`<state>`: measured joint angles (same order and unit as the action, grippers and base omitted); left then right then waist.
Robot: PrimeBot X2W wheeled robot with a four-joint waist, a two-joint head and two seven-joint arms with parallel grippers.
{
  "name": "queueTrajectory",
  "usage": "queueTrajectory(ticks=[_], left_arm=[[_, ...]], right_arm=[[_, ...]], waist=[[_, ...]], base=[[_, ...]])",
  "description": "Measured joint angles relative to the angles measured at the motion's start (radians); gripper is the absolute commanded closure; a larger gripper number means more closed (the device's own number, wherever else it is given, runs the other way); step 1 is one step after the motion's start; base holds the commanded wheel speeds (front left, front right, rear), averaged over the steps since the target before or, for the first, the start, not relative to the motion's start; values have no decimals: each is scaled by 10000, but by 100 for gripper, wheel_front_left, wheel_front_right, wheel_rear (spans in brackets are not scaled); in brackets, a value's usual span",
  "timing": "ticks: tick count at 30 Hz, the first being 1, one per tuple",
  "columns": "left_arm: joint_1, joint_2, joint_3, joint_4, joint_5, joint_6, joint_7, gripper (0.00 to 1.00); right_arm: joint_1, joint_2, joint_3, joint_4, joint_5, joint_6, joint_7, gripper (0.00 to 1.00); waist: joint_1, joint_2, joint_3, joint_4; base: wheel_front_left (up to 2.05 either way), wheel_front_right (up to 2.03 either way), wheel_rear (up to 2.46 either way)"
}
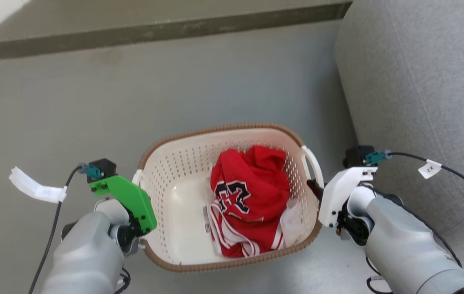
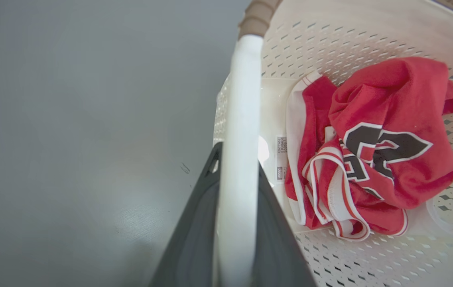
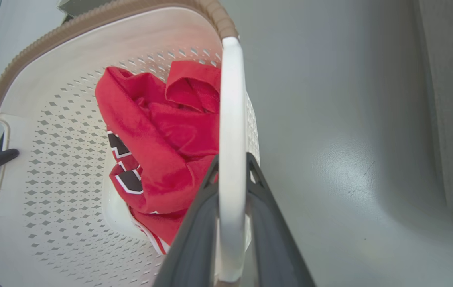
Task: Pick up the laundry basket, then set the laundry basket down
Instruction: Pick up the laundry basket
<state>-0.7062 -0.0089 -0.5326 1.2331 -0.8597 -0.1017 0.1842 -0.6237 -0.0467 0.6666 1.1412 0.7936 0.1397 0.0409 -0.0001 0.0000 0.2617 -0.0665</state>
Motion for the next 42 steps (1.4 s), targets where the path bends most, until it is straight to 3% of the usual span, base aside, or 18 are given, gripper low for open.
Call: queueTrajectory(ticks=[27, 42], left_arm=[[1103, 4, -222, 247, -629, 4, 1106, 100], [1324, 10, -316, 240, -894, 59, 1287, 100]], right_arm=[[1048, 56, 380, 94, 786, -2, 1231, 100], [1215, 12, 543, 44, 991, -2, 1377, 100]], waist=[[0, 0, -2213, -103], [0, 0, -2697, -42]], base=[[0, 0, 0], [0, 0, 0]])
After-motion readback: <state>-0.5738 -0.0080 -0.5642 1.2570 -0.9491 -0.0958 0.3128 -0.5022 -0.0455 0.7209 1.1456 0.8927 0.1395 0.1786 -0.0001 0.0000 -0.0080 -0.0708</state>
